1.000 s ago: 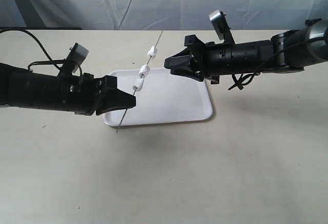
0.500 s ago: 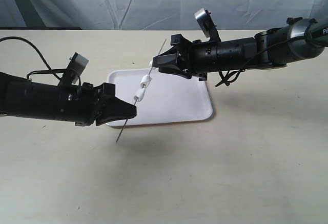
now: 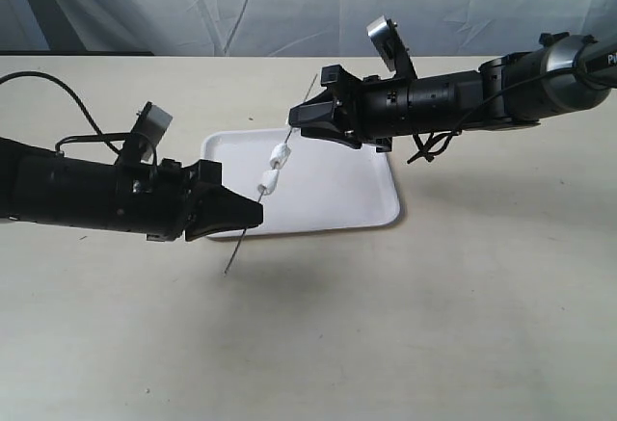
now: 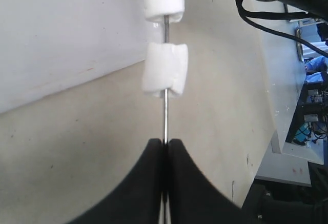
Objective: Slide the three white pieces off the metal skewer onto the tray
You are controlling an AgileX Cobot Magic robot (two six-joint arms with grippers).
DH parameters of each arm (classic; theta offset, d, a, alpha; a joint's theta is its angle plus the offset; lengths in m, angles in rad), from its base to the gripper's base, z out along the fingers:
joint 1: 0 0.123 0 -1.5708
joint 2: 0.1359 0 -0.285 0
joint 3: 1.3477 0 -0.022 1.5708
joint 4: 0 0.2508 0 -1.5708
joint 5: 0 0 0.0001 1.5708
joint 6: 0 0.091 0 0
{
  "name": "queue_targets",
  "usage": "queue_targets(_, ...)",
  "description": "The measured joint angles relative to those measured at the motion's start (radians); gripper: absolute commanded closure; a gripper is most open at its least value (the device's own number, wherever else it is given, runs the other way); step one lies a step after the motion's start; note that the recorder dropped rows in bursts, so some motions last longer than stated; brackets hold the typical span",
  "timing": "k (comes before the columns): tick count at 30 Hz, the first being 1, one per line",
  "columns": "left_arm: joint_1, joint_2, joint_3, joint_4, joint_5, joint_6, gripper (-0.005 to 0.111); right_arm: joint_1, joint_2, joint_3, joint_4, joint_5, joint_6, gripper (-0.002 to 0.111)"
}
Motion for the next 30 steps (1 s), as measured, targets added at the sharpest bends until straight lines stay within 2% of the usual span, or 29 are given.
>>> queue_targets(2,-0.007,0.0,0.0,0.0,-0.006,0.0,0.107,0.0,0.0,0.0,0.0,-0.003,0.006,0.08)
queue_targets(6,-0.009,0.0,0.0,-0.002,-0.013,0.0,0.107,0.0,0.0,0.0,0.0,-0.007,0.013,0.102)
queue_targets(8,-0.009,0.0,0.0,-0.002,-0.013,0.0,0.107,0.0,0.0,0.0,0.0,-0.008,0.014,0.108)
queue_targets(19,-0.009,0.0,0.006,-0.004,-0.009,0.0,0.107,0.0,0.0,0.0,0.0,-0.02,0.017,0.106)
queue_targets(30,-0.009,0.0,0.098,-0.011,0.022,0.039,0.107,0.004,0.002,0.0,0.0,-0.106,0.017,0.106)
